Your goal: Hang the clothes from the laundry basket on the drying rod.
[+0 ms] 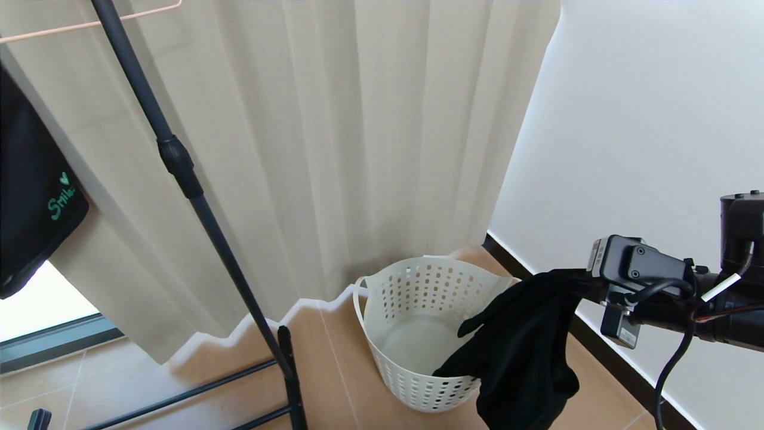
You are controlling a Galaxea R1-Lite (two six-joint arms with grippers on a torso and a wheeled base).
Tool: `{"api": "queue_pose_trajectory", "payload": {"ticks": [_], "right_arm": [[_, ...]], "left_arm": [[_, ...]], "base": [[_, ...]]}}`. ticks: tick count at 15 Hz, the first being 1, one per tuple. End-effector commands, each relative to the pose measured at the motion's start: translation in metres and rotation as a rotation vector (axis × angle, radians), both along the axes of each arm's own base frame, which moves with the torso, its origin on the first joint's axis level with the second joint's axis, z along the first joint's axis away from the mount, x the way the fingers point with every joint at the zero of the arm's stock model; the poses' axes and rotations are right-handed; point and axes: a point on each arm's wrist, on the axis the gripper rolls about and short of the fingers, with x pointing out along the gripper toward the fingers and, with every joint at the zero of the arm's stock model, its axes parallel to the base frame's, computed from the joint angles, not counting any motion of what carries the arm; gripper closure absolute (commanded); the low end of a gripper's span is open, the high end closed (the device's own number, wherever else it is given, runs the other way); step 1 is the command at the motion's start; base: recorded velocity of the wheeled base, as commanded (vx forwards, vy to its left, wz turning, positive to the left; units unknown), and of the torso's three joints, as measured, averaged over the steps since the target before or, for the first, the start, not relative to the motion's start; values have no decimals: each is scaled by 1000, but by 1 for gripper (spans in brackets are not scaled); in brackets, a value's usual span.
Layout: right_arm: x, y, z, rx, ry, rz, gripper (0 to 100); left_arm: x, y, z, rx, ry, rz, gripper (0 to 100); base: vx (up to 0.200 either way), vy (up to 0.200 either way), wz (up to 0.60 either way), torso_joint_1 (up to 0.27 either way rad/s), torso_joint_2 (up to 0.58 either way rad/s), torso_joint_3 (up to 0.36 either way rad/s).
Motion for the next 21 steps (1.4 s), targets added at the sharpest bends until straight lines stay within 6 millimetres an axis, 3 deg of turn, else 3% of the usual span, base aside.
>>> {"api": "queue_pose_trajectory", "payload": {"ticks": [1, 9, 21], "right_arm": [[2, 1, -1, -2, 4, 1, 100], [5, 2, -5, -6, 18, 2, 100], [5, 2, -6, -7, 21, 2, 100]], "left_arm": [[0, 0, 0, 0, 0, 2, 0], [0, 0, 0, 0, 0, 0, 0], [0, 0, 0, 0, 0, -1, 0]], "base": [[0, 0, 0, 2, -251, -227], [0, 0, 0, 38, -409, -365], [0, 0, 0, 149, -482, -241]]}}
